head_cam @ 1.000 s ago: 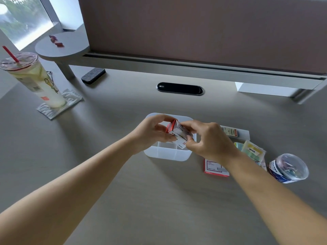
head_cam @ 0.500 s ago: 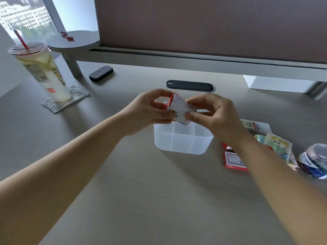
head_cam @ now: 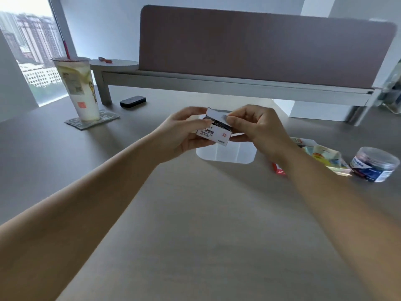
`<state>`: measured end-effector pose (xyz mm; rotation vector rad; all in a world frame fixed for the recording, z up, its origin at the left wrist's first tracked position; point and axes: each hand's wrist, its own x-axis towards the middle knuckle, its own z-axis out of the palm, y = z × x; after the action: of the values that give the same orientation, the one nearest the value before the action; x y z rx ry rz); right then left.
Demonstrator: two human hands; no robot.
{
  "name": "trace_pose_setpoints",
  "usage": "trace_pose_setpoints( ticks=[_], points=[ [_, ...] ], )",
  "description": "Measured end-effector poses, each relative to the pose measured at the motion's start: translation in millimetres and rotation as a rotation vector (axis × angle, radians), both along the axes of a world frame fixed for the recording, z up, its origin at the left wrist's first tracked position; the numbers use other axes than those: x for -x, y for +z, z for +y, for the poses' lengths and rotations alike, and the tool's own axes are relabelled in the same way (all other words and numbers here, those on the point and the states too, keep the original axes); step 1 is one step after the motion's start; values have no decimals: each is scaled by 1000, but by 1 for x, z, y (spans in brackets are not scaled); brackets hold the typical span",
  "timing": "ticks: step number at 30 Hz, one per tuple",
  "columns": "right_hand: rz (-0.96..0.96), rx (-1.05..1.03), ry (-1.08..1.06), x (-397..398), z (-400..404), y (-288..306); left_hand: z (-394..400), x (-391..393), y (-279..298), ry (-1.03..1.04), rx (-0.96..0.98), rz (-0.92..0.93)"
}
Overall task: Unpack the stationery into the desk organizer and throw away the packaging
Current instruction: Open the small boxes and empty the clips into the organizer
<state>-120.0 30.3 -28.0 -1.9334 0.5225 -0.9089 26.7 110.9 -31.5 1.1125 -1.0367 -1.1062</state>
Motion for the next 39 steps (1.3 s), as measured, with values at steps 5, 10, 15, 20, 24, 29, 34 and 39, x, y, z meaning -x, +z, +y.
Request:
trace_pose_setpoints(
  ticks=[5,10,15,20,24,29,34,39],
  points=[
    [-25,1,-85,-10,-7,-5,0,-4,-9,16,-55,64],
    [-12,58,-97,-25,-33,-5,-17,-15,-10,6,-22,-12],
    [18,223,-92,-38,-42,-3,-29,-23,-7,51,27,-103],
    [43,269,-69,-45,-54,-1,-41,-32,-3,76,45,-119],
    [61,171,-49,-48,-69,2,-56,-36,2,54,56,-222],
    [81,22,-30,-63,-88,5,-76,-48,7,31,81,-315],
    [127,-41,-1,-73,-105,1,-97,-63,2,42,72,-326],
    [139,-106,23,-76,-111,-1,-107,-75,-9,46,75,-313]
  ],
)
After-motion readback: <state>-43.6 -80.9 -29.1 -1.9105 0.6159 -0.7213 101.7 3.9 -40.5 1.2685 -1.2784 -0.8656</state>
